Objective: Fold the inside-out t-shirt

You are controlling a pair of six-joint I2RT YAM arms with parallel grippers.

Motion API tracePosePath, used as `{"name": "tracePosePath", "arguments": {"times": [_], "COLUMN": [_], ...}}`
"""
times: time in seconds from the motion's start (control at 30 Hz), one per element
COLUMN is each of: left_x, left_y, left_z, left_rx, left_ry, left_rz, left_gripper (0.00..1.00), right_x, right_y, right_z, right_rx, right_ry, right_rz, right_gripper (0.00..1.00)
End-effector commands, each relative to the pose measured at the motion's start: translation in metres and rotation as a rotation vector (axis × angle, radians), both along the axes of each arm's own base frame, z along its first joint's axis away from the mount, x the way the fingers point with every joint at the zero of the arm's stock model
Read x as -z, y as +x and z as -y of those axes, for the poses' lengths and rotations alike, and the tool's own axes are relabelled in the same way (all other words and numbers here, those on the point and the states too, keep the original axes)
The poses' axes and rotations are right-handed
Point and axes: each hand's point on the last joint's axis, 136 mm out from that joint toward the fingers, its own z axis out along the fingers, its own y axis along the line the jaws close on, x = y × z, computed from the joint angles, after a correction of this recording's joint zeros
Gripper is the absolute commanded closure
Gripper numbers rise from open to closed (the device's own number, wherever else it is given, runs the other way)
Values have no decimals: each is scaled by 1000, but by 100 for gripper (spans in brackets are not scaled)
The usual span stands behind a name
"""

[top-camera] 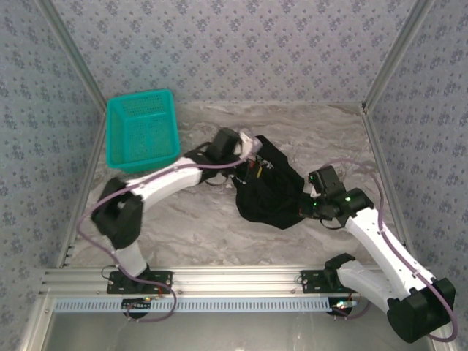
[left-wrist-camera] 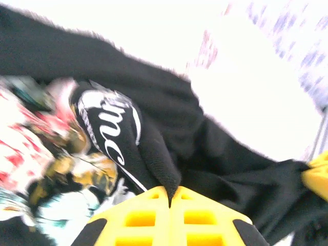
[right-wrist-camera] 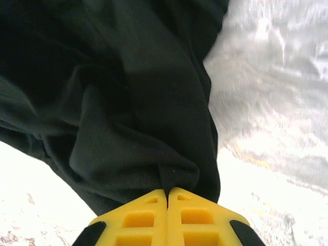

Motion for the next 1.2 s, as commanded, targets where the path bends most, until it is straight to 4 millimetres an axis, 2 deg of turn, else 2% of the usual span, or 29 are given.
{"name": "tracePosePath", "arguments": {"times": [0.0,0.13,0.3,0.37,0.43,0.47,0.53,0.6,0.7,0.73,0.77,0.87,0.97,1.03,1.1,1.17], "left_x": [-90,-137,-213,-235,-242,-234,-204,-158,-108,-98,-88,-65,-45,-29,-10,9], "left_y": [-1,-16,-53,-68,-81,-84,-84,-79,-73,-74,-75,-79,-87,-94,-104,-114], "left_z": [-11,-45,-101,-118,-124,-122,-109,-94,-81,-76,-70,-52,-38,-30,-23,-18], "left_rx": [-50,-124,-208,-232,-232,-226,-200,-183,-182,-172,-157,-113,-67,-27,25,64], "left_ry": [-261,-317,-432,-482,-498,-480,-424,-345,-282,-278,-271,-230,-207,-183,-153,-125], "left_rz": [145,299,528,596,639,645,604,516,412,388,363,329,297,273,248,215], "left_gripper": [100,100,100,100,100,100,100,100,100,100,100,100,100,100,100,100], "right_x": [-38,-85,-162,-182,-187,-182,-160,-130,-91,-87,-67,-48,-39,-37,-35,-28], "right_y": [23,49,94,108,117,120,122,119,114,115,111,108,98,86,74,63], "right_z": [4,6,11,13,20,29,50,70,84,86,88,82,68,56,51,36], "right_rx": [-45,-85,-91,-89,-61,-30,41,108,158,167,172,144,90,51,30,-5], "right_ry": [-43,-63,-103,-123,-164,-198,-268,-317,-284,-268,-264,-238,-205,-174,-182,-150], "right_rz": [158,315,521,567,568,541,451,349,248,239,186,123,95,72,52,40], "right_gripper": [100,100,100,100,100,100,100,100,100,99,95,81,69,64,61,59]}}
